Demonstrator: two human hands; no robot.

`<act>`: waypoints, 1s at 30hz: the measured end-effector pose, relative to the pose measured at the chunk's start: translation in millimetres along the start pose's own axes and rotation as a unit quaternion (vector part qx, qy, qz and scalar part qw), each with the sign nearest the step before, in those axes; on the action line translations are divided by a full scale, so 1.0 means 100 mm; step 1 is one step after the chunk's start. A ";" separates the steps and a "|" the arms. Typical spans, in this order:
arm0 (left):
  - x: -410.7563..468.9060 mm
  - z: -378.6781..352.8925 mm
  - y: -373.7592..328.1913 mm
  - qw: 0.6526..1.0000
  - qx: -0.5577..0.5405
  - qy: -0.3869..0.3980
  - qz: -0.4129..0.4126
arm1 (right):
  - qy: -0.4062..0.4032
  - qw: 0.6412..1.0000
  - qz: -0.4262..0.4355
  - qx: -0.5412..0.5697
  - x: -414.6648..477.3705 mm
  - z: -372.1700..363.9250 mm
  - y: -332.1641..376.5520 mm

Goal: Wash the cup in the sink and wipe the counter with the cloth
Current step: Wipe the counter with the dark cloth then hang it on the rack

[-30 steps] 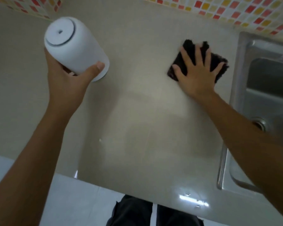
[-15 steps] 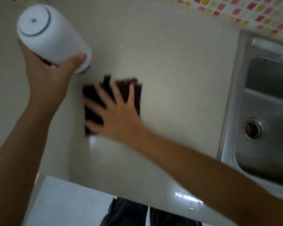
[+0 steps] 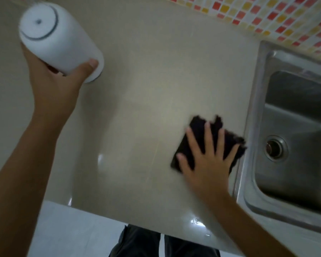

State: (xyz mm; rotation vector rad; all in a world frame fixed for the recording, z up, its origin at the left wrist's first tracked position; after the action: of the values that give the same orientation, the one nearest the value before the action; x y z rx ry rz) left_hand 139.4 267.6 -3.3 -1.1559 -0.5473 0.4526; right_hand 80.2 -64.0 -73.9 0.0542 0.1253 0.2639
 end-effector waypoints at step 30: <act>-0.38 -1.11 -0.15 0.987 -0.021 0.161 0.013 | 0.025 0.981 0.194 -0.012 -0.55 -0.07 -0.12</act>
State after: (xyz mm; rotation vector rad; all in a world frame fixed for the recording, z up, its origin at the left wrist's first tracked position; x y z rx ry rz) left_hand 178.7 159.0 -29.2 -1.2481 -0.2619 0.2696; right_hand 29.6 -89.4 -74.8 0.0473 0.1615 0.6559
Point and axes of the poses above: each hand's wrist, its own x-axis towards the middle knuckle, its own z-axis out of the back of the hand, y = z × x, the point moved 3 cm from there along x, towards the middle knuckle, and after that the axes turned 1 degree about z, right-handed, at the moved point
